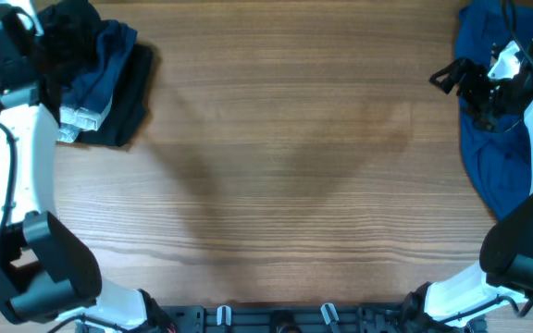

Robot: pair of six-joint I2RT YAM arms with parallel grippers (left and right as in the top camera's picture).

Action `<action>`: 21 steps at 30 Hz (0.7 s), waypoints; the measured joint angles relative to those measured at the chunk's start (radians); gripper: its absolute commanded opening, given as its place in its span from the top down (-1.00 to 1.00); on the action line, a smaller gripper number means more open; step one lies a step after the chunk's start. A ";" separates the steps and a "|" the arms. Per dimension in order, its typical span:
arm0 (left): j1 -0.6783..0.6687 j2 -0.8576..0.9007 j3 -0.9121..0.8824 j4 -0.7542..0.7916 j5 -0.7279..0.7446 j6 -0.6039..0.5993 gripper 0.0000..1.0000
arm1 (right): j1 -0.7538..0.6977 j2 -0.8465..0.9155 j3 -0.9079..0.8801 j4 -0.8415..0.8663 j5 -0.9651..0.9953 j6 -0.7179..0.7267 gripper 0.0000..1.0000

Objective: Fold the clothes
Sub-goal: 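Lower the bundle onto the stack and open the left gripper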

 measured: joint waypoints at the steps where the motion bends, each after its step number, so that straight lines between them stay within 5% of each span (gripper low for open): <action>1: 0.026 0.030 0.000 0.017 -0.015 -0.021 -0.99 | 0.000 0.000 0.000 -0.004 0.000 0.000 -1.00; 5: 0.064 0.128 0.000 0.065 -0.033 -0.043 -0.93 | 0.000 0.000 0.000 -0.005 0.000 0.000 -1.00; 9: 0.068 0.208 0.000 0.066 -0.038 -0.052 -0.65 | 0.003 0.000 0.000 -0.012 0.000 0.000 -1.00; 12: 0.067 0.224 -0.001 0.088 -0.039 -0.067 0.04 | 0.017 0.000 0.000 -0.011 0.000 0.000 -1.00; 15: 0.066 0.221 0.008 0.107 -0.039 -0.103 0.36 | 0.029 0.000 0.000 0.001 0.000 0.001 -1.00; 17: 0.060 0.220 0.025 0.087 -0.039 -0.132 0.81 | 0.035 0.000 0.000 0.005 0.000 0.001 -0.99; 21: 0.043 0.215 0.033 0.016 -0.038 -0.185 0.92 | 0.039 0.000 0.000 0.016 0.000 0.003 -1.00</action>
